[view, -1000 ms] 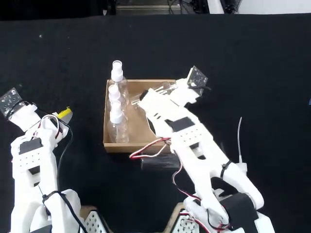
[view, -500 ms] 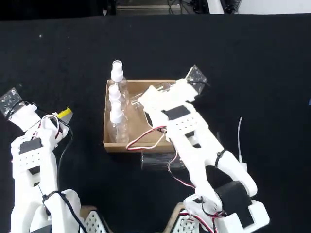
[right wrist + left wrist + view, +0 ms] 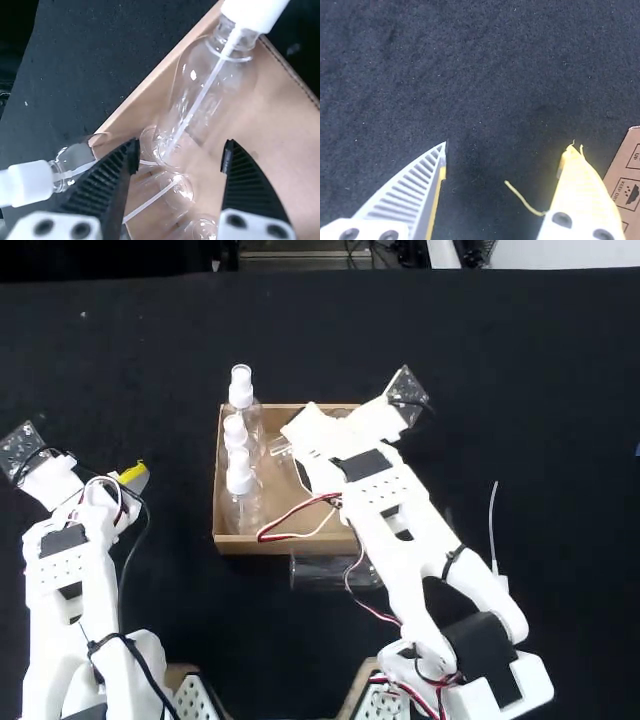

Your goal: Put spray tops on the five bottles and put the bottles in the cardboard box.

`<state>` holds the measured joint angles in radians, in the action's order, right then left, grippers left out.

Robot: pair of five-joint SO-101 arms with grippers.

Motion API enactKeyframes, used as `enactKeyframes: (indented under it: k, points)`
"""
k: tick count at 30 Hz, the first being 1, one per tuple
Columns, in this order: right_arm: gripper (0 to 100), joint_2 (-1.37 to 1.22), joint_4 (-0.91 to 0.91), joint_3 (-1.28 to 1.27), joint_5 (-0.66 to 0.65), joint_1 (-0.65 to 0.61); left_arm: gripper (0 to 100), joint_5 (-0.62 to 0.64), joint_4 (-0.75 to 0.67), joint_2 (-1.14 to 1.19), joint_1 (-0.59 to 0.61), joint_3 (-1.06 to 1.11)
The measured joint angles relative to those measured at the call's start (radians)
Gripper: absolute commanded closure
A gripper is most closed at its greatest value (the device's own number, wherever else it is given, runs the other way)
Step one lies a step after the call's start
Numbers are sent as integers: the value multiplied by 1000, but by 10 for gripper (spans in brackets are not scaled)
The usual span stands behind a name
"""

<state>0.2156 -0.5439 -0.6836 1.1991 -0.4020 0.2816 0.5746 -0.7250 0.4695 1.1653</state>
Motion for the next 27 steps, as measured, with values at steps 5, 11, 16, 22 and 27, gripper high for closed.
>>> enactKeyframes:
  k: [5, 11, 16, 22, 27]
  points:
    - [696, 0, -15, 0, 0, 0, 661, 0, 0, 0, 0, 0]
    - [604, 0, -44, 0, 0, 0, 661, 0, 0, 0, 0, 0]
    - [677, 0, -34, 0, 0, 0, 661, 0, 0, 0, 0, 0]
    - [668, -57, 11, 23, 29, 0, 661, 0, 0, 0, 0, 0]
    - [671, -133, 12, 80, 51, 0, 661, 0, 0, 0, 0, 0]
